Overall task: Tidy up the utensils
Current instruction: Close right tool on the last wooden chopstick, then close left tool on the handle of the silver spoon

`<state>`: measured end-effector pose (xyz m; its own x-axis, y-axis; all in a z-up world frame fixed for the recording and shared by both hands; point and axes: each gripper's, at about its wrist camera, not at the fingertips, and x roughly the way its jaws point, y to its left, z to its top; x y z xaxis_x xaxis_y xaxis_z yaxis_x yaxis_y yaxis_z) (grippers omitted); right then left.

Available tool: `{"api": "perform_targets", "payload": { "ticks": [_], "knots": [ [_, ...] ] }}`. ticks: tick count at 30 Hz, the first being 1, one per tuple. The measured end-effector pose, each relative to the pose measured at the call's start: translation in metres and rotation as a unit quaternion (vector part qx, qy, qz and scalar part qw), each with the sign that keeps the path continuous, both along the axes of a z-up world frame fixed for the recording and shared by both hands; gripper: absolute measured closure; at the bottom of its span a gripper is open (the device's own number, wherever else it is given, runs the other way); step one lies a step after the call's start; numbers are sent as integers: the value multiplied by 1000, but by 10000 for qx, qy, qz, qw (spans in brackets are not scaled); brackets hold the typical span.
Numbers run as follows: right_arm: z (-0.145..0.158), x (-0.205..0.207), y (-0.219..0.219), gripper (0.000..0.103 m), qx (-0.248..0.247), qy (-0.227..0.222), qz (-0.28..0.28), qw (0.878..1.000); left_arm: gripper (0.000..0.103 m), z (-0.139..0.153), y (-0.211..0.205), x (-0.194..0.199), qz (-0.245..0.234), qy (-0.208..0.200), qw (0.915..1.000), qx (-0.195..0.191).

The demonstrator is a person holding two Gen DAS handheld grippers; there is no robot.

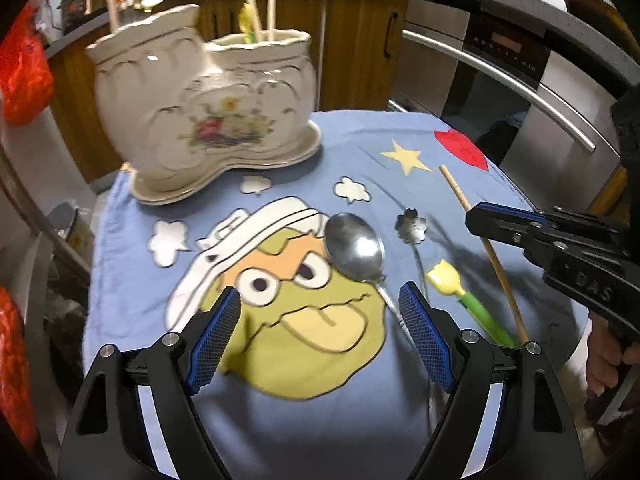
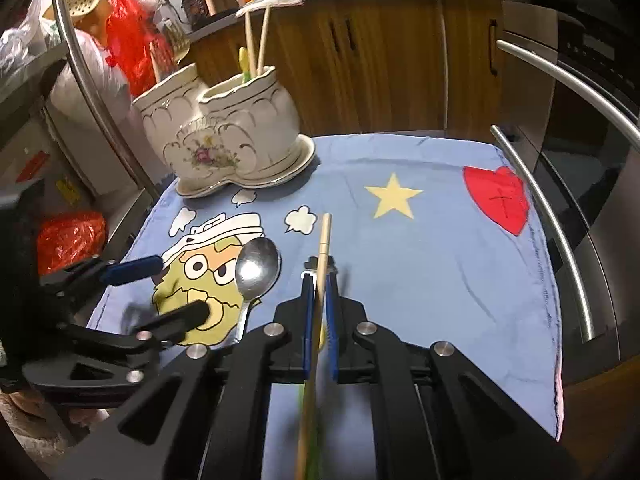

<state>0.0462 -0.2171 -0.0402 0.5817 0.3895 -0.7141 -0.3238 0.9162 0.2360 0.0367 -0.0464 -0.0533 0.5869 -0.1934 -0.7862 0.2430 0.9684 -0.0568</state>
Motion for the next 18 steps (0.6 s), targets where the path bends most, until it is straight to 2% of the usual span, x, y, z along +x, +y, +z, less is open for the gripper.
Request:
{"api": "perform_targets", "payload": {
  "ticks": [6,8,12,16,18],
  "knots": [
    [-4,-2,-8,98,101,10,-50,9999,21,-9,-22,17,-143,181,9997,-35],
    [-6,-1,-11,98,113,7,-57,9999,23,-15,-30,21,-155,206,9996,64],
    [-7,-1,-15,98,181,28,-67,9998,38,-21,-34,29,-100,246,9996,46],
    [-7,-1,-17,98,249,-2,-71,9997,45,-21,-33,34,-72,216,9997,78],
    [-6,-1,-18,98,270,-11,-63,9996,52,-22,-30,36,-68,193,9997,94]
  ]
}}
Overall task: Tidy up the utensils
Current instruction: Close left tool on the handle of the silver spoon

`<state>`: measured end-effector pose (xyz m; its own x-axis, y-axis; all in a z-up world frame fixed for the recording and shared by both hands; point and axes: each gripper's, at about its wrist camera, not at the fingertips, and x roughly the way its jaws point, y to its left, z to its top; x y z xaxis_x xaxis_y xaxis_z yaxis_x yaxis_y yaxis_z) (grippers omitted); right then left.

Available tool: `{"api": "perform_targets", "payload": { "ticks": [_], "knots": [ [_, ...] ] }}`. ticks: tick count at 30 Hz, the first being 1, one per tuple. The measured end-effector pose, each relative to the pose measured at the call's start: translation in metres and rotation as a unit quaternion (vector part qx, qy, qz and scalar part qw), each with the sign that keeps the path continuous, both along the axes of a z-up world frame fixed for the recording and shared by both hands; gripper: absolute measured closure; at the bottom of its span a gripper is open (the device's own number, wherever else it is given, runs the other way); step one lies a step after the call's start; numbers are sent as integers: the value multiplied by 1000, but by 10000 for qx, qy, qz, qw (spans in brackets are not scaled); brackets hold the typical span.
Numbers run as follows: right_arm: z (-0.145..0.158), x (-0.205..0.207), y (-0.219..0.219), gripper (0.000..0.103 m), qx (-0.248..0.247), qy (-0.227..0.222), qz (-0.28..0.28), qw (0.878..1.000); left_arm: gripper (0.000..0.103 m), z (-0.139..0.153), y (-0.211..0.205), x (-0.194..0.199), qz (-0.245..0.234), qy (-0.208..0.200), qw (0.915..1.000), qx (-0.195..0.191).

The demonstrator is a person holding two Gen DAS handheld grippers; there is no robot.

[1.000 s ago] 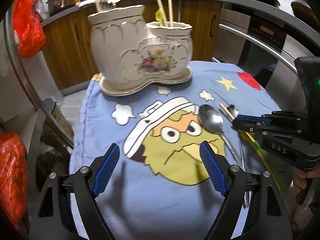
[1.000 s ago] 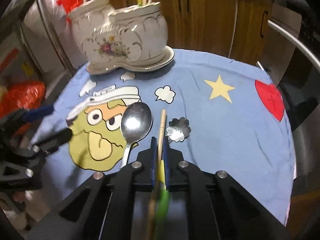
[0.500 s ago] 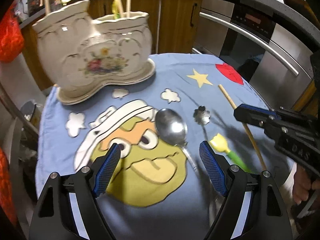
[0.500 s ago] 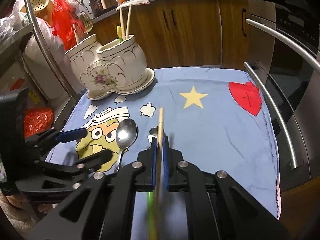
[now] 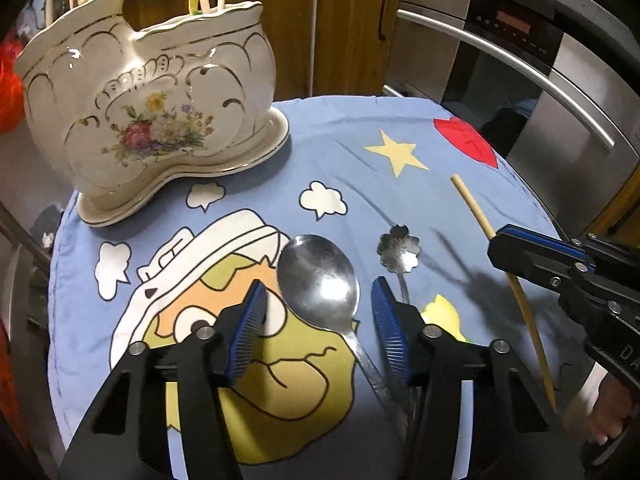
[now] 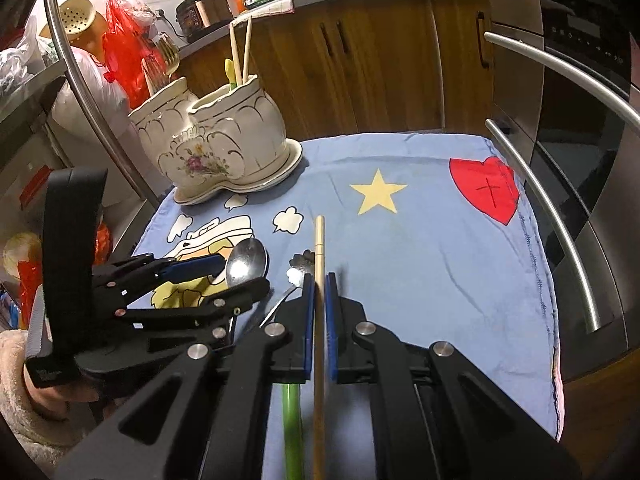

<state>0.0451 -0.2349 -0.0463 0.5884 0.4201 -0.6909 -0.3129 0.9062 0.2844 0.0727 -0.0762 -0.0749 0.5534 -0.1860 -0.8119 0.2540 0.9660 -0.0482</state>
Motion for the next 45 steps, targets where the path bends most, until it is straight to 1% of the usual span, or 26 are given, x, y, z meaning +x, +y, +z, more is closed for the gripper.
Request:
{"api": "perform_targets", "payload": {
  "ticks": [2,3,9,10,11,13,15,23,25,26,27,30,31,32,35,37,39,41,45],
  "knots": [
    [0,0,-1,98,12,3,0,10000,55,0,2,1,-10,-15,10000,-15],
    [-1,0,-1,98,16,5,2,10000,59,0,4,2,-17,-24,10000,-39],
    [0,-1,-2,98,56,-3,12,10000,60,1,15,1,-103,-43,9996,-269],
    [0,-1,-2,98,58,-4,17,10000,62,1,14,1,-103,-43,9996,-265],
    [0,-1,-2,98,60,-8,20,10000,94,2,15,1,-47,-65,9998,-196],
    [1,-1,-3,98,64,-19,23,10000,95,2,21,3,-26,44,9991,-427],
    [1,-1,-4,98,73,-18,14,10000,95,0,24,5,4,119,9985,-539],
    [0,0,-4,98,86,13,52,9999,95,0,26,8,-34,268,9968,-755],
    [-1,-1,-2,98,74,3,70,9999,82,0,24,9,-105,288,9962,-810],
    [-1,-1,-2,98,76,12,80,9999,71,1,22,8,-183,282,9957,-860],
    [-1,-1,-2,98,76,18,87,9999,66,1,18,7,-227,251,9960,-821],
    [-2,-1,-1,98,73,22,97,9999,66,1,4,5,-320,70,9986,-423],
    [-2,-1,0,98,74,20,97,9999,66,0,2,5,-334,29,9988,-351],
    [-2,-1,0,98,73,19,95,9999,66,0,0,5,-349,-27,9990,-265],
    [-2,-1,-1,98,80,22,86,9999,78,-2,-8,3,-395,-253,9988,134],
    [-2,-1,-2,98,86,25,69,9999,85,-1,-5,4,-361,-303,9989,86],
    [-2,-1,-2,98,81,22,68,9999,93,3,0,5,-346,-322,9988,-83],
    [-2,-1,-2,98,97,21,67,9999,97,8,3,4,-364,-360,9986,-163],
    [3,-1,-2,98,156,-40,77,9998,98,21,9,-3,-397,-508,9975,-287]
  ]
}}
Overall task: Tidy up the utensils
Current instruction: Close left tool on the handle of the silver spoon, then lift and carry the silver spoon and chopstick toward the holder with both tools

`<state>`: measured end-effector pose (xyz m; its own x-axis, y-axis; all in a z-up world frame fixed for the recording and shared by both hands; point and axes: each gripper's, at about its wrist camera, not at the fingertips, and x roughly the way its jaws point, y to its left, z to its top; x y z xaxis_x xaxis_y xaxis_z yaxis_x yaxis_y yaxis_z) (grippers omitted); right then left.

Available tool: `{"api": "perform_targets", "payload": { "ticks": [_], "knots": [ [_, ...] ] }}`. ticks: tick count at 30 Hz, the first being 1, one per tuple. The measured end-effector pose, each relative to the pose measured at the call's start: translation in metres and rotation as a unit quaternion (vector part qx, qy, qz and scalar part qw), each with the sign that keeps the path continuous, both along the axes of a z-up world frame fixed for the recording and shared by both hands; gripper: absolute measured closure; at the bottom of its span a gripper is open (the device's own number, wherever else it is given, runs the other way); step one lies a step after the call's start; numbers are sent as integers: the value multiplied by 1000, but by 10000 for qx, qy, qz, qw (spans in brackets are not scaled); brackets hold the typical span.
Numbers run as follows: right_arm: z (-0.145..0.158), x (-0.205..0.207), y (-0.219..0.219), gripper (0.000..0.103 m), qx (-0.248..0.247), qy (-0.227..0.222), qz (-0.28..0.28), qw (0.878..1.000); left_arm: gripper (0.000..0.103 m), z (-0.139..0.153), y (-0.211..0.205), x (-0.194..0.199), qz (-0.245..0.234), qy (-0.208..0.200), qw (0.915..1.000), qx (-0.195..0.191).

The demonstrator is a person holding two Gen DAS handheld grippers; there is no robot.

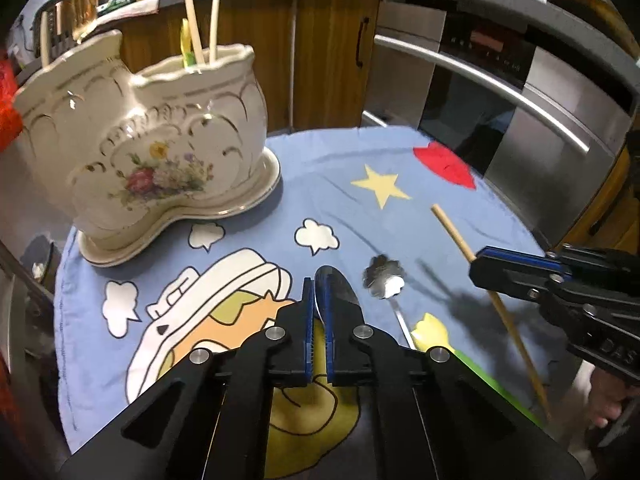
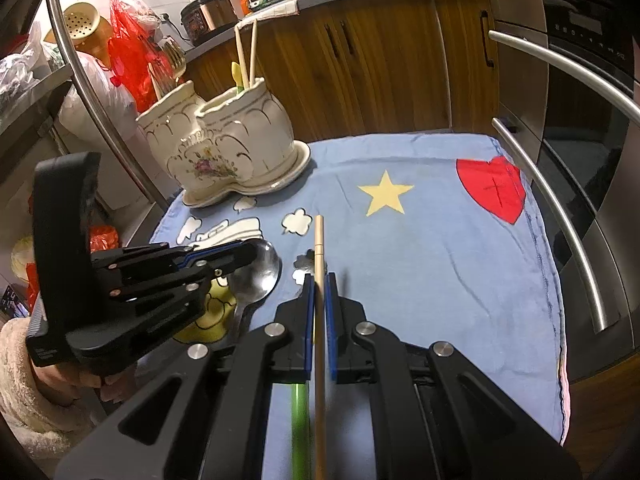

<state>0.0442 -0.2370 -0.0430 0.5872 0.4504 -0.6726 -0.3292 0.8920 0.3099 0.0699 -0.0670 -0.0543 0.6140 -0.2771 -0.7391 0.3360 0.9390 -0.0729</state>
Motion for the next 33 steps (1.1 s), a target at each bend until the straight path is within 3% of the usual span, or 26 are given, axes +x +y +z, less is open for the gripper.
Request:
{"api": "perform_targets", "payload": {
  "ticks": [14,33],
  "knots": [
    [43,3,19,98,148,-632,9,9979,100,65,40,-40,220,-1194,9926,-17],
    [91,9,51,98,139,-1292,154,9914,100,118,85,-64,601,-2032,9769,-273]
  ]
}}
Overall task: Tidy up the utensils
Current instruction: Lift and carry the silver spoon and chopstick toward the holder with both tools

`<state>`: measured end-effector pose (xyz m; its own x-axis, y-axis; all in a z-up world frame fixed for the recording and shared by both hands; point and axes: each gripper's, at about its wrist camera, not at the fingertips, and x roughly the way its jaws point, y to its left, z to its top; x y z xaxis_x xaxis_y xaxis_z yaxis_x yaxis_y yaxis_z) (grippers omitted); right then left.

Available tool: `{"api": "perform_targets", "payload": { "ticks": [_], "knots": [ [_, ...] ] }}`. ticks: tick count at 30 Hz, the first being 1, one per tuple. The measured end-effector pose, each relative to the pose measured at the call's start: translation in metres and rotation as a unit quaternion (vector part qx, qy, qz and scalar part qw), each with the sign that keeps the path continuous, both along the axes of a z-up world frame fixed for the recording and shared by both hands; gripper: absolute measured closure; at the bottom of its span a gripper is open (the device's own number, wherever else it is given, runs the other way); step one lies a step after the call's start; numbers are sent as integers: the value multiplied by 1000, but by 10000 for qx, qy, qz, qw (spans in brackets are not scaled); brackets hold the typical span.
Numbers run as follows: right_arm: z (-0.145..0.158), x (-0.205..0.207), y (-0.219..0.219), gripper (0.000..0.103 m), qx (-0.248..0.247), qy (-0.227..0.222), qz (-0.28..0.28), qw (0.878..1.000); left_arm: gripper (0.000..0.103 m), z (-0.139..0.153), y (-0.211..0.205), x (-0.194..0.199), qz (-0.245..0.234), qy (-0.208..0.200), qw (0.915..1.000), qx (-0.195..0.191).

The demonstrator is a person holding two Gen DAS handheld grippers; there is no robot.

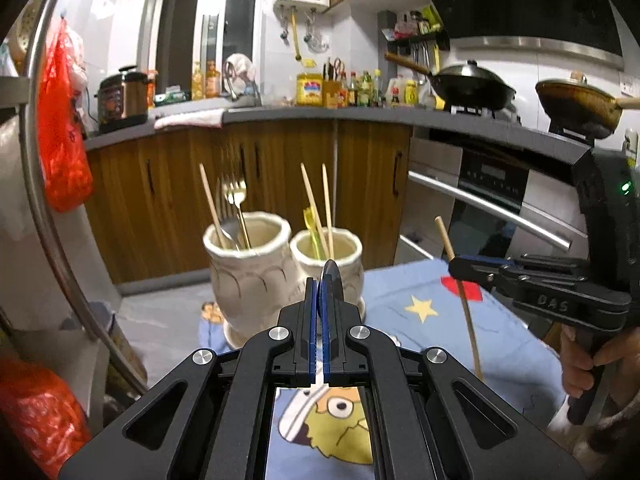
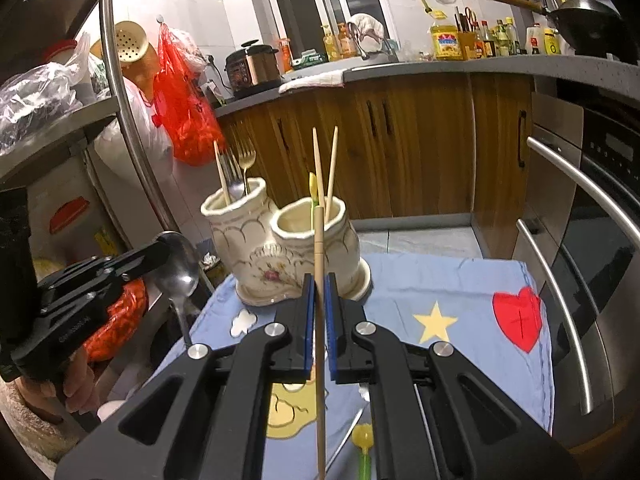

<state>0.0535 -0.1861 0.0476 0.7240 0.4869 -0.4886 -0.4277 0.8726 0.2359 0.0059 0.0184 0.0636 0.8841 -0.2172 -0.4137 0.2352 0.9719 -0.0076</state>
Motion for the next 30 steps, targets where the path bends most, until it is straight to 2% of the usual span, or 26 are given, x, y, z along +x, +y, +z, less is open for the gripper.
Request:
{"api": "perform_targets", "payload": {
  "ticks": [5,11,19,24,30],
  "knots": [
    [19,19,9,98,120,-222,-20,9997,100,36,10,6,27,-256,9996,-89],
    [54,58,31,98,180,-718,-144,9972,100,88,28,35,188,-548,9982,-156],
    [85,110,58,98,235,-1199,-374,9918,100,138,45,80,606,-972,9934,41],
    [81,137,69,98,244,-1292,-515,9900,100,144,47,105,836,-1091,9903,229],
    [54,153,73,98,273,-1426,-661,9872,100,116,40,122,1030,-1032,9876,575]
  ]
}}
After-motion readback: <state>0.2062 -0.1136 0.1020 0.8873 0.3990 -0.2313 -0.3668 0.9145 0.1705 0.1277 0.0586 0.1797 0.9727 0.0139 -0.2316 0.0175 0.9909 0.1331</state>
